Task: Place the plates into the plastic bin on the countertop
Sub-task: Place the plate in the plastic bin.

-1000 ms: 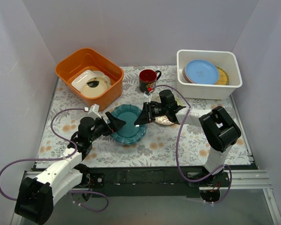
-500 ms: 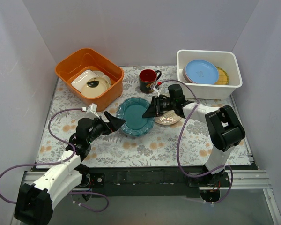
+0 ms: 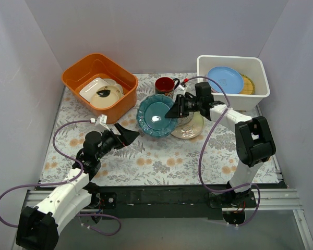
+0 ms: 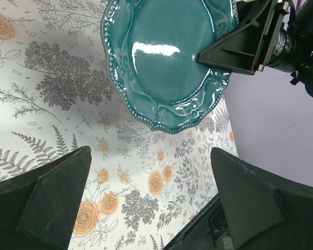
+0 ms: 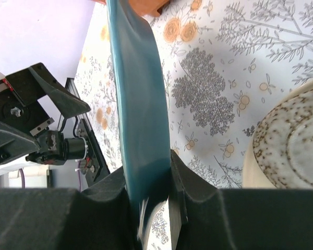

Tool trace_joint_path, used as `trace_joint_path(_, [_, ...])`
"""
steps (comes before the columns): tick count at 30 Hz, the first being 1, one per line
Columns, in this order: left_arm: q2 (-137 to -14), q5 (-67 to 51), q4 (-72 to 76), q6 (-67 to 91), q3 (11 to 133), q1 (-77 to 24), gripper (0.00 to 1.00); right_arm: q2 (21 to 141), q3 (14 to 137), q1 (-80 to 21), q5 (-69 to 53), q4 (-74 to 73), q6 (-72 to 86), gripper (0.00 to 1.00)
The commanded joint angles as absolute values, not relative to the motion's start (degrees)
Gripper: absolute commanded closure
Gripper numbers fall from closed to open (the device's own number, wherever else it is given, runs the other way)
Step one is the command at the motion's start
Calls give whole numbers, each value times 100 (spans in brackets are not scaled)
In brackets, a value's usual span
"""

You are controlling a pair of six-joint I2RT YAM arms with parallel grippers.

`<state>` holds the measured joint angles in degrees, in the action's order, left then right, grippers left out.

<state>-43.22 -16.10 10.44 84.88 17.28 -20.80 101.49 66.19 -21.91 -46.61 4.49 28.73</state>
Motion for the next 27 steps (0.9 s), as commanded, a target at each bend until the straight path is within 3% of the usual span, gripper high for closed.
trace_joint_path(1, [-4263,-1687,1116,8473,1670,-2101,2,9694,7198,-2110,-5063,703,2839,99])
trace_joint_path(27, [-4588,-1802,1178,8473,1714,-2101,2,9773,8507,-1504,-5247,176,2839,99])
